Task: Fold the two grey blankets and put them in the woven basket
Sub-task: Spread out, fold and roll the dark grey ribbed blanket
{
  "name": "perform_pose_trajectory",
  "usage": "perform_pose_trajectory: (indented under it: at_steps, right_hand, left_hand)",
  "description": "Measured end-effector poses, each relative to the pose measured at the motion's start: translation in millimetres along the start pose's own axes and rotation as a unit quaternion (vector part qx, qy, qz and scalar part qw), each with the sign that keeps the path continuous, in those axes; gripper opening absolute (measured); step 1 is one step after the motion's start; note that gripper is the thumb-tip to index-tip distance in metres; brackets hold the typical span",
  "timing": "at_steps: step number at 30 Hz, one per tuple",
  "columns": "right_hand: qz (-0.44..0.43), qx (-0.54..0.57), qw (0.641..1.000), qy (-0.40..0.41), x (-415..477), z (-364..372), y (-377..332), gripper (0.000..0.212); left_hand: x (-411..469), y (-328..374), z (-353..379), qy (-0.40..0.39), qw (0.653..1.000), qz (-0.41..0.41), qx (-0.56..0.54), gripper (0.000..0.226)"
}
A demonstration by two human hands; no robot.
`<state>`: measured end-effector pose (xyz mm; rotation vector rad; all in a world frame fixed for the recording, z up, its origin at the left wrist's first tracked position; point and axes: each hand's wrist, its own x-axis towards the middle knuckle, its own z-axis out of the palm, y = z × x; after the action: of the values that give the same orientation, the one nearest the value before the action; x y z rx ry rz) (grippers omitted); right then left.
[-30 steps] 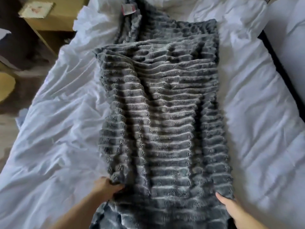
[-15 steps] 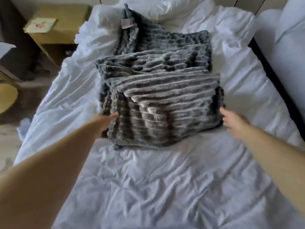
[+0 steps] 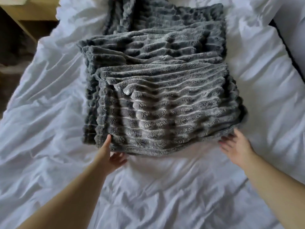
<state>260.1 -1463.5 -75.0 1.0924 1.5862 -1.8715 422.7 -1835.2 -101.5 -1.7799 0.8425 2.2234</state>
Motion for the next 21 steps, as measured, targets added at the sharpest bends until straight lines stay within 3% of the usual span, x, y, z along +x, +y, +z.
perform_pose_trajectory:
  at_steps: [2,4,7,12,14,16,18,20,21]
  right_hand:
    - [-0.024,0.104,0.992,-0.063,9,15,-20,0.046]
    - [-0.044,0.105,0.99,-0.083,14,33,-39,0.049]
    - [-0.04,0.024,0.999,-0.001,19,43,-53,0.037]
    - [-0.033,0.083,0.994,0.07,-9,4,-33,0.04]
    - [0.006,0.072,0.992,0.105,-23,-27,-7,0.039]
    - [0.063,0.043,0.989,0.128,-44,-58,25,0.035]
    - [0.063,-0.034,0.992,0.106,-68,-95,59,0.033]
    - [0.05,-0.172,0.976,0.121,-93,-132,86,0.061]
    - [0.033,-0.214,0.966,0.142,-104,-148,96,0.058]
  left_hand:
    - [2,1,12,-0.021,0.996,0.013,-0.089,0.046]
    - [1,7,22,-0.07,0.985,0.03,-0.152,0.042]
    - [1,19,26,-0.031,0.982,0.06,-0.178,0.028]
    - [-15,19,7,0.078,0.982,0.062,-0.163,0.019]
    - [-25,10,-12,0.099,0.982,0.059,-0.153,0.015]
    - [-42,-3,-34,0.119,0.979,0.048,-0.16,0.016]
    - [-63,-24,-59,0.128,0.979,0.046,-0.153,0.025]
    - [-91,-45,-82,0.126,0.977,0.046,-0.167,0.029]
    - [-105,-56,-93,0.124,0.976,0.05,-0.17,0.03]
